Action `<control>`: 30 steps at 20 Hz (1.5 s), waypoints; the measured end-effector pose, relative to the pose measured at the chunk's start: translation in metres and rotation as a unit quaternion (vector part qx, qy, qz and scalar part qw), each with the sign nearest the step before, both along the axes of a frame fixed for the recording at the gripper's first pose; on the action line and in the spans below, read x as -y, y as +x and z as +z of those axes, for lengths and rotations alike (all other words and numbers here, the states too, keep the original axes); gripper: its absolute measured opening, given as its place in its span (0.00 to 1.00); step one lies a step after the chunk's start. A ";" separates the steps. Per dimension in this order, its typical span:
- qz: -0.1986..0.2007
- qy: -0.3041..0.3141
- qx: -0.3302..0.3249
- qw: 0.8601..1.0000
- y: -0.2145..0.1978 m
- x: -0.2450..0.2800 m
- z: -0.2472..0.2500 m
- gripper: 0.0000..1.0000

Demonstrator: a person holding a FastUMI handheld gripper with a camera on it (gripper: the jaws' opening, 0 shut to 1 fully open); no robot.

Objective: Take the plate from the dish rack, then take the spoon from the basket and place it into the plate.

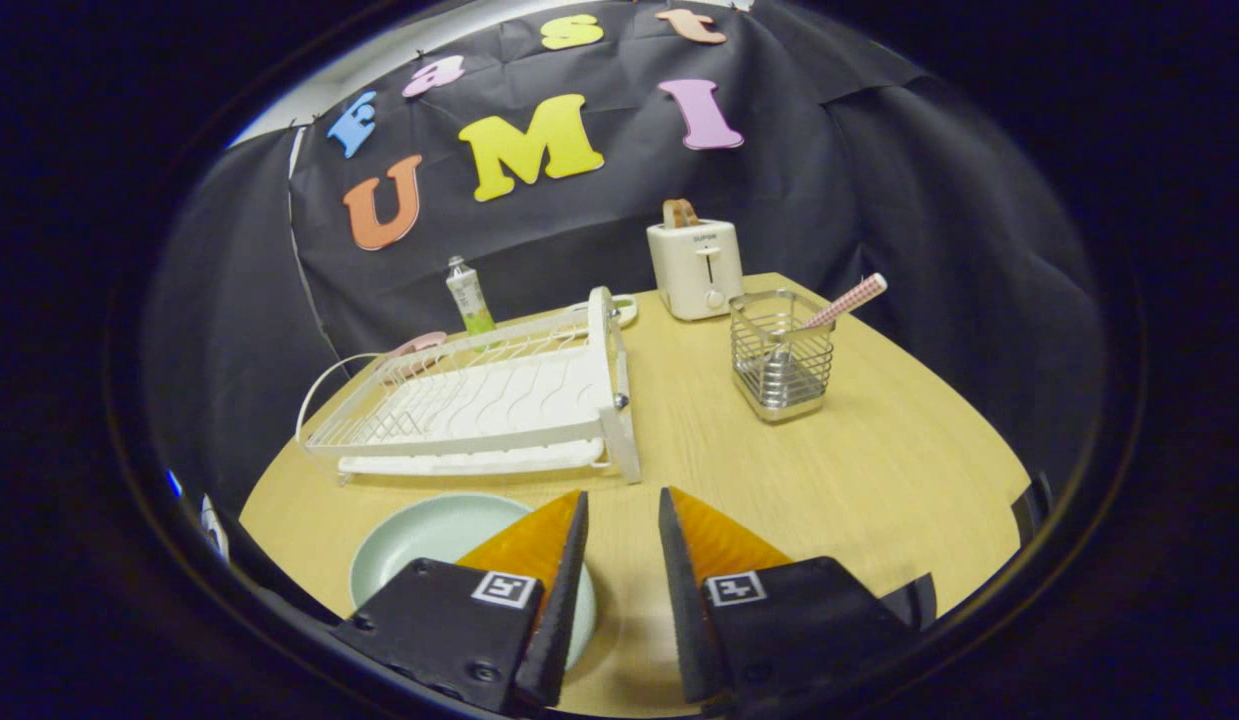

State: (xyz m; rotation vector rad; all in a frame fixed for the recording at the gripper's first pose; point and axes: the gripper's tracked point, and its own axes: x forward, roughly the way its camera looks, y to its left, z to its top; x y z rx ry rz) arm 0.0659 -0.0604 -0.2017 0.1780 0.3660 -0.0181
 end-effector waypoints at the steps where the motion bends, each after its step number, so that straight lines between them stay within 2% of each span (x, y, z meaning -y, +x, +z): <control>1: -0.008 -0.008 0.013 1.000 0.002 0.010 0.006 0.66; 3: -0.011 -0.038 0.050 0.998 0.006 0.024 0.021 0.86; 5: -0.008 -0.069 0.083 0.994 0.016 0.039 0.031 0.99; 13: -0.049 -0.034 0.134 0.989 0.067 0.111 0.043 1.00; 17: -0.070 0.017 0.127 0.989 0.093 0.142 0.040 1.00; 20: -0.089 0.040 0.182 0.978 0.104 0.166 0.057 0.96; 22: -0.090 0.034 0.217 0.972 0.110 0.174 0.067 0.83; 24: -0.072 0.012 0.214 0.974 0.120 0.172 0.067 0.67; 25: -0.063 -0.002 0.207 0.976 0.124 0.172 0.065 0.49; 27: -0.035 -0.005 0.206 0.978 0.122 0.166 0.075 0.33; 30: -0.027 -0.002 0.202 0.979 0.124 0.162 0.082 0.24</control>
